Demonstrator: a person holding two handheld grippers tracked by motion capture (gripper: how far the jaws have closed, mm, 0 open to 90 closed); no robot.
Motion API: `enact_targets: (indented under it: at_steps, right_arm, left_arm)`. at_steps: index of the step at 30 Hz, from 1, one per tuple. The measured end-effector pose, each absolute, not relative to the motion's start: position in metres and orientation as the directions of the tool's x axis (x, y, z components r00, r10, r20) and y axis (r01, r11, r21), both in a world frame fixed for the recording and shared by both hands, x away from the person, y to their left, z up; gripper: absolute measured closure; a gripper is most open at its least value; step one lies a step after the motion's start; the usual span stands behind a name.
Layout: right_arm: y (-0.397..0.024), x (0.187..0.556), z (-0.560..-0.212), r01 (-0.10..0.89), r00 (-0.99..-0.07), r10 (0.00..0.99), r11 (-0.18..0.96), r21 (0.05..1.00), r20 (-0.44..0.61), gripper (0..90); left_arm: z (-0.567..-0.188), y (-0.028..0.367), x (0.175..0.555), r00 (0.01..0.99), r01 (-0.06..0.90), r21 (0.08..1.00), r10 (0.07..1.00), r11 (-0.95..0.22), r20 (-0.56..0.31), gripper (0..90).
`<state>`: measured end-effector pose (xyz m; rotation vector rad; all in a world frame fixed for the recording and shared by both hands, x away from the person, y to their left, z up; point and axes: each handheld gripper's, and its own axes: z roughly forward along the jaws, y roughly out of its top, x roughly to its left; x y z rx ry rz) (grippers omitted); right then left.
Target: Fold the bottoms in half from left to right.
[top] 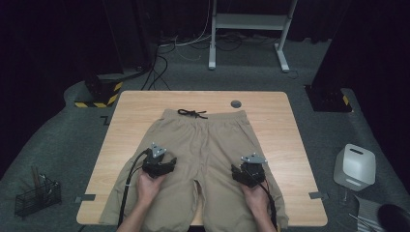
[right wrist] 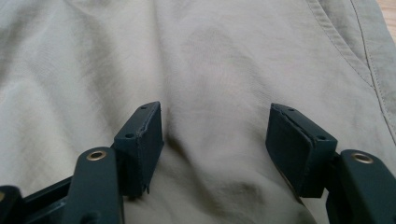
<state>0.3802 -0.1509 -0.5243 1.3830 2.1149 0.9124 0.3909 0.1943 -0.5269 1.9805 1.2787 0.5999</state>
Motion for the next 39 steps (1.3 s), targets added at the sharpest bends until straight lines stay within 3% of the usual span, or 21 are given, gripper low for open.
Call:
enact_targets:
  at_steps: [17, 39]
  right_arm:
    - [-0.151, 0.342, -0.524, 0.617, -0.408, 0.913, 0.287, 0.733, -0.014, 36.3]
    - [-0.150, 0.308, -0.524, 0.616, -0.408, 0.913, 0.286, 0.734, -0.013, 36.4]
  left_arm:
    - [-0.527, 0.195, 0.347, 0.389, 0.596, 0.760, 0.921, -0.258, 0.007, 39.6]
    - [-0.527, 0.196, 0.321, 0.397, 0.595, 0.760, 0.918, -0.262, 0.005, 38.6]
